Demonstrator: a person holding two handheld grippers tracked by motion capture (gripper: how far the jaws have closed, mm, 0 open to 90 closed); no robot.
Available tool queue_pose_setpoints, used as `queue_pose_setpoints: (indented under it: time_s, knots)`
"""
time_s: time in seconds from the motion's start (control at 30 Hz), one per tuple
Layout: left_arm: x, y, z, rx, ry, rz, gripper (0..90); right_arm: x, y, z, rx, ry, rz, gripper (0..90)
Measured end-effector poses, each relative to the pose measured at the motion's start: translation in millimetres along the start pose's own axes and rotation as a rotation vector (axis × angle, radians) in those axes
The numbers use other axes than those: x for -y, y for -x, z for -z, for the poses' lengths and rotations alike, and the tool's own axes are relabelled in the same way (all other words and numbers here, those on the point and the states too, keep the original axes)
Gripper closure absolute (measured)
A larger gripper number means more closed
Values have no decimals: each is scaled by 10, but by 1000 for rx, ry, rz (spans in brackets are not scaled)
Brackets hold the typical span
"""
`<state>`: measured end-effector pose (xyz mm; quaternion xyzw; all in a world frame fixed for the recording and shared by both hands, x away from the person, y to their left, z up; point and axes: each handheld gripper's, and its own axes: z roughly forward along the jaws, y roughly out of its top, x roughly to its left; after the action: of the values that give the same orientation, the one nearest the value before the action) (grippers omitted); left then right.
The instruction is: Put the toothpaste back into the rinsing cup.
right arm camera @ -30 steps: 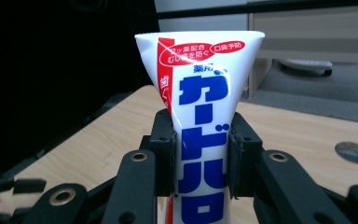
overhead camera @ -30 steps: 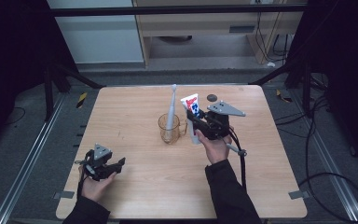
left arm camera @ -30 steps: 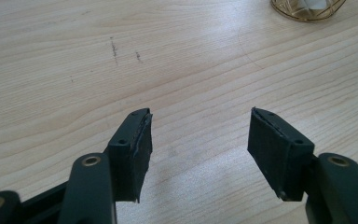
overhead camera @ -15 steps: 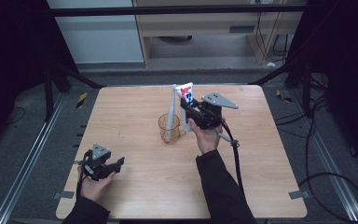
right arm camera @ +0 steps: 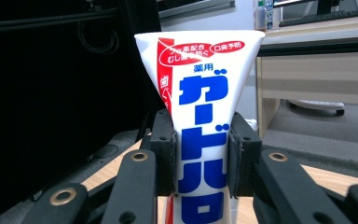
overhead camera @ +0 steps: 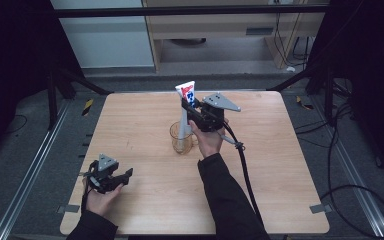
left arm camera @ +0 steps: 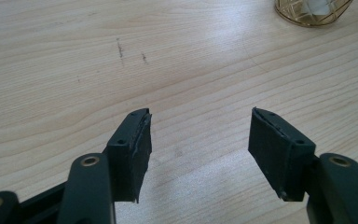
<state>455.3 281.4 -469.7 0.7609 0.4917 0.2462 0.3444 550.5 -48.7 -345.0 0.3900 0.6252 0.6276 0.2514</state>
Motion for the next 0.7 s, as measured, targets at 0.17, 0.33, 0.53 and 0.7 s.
queue_pose_setpoints:
  time_s: [0.17,0.33,0.53,0.7]
  knots:
    - [0,-3,1,-3,0,0,386,65,-11,-118,-5,2,-9,687]
    - [-1,-5,1,-4,0,0,386,142,-1,-230,0,-3,-13,687]
    - [0,-14,1,-5,0,4,385,227,9,-332,-10,-13,-19,688]
    - [0,-15,5,-5,2,4,385,290,3,-397,-10,-26,-17,688]
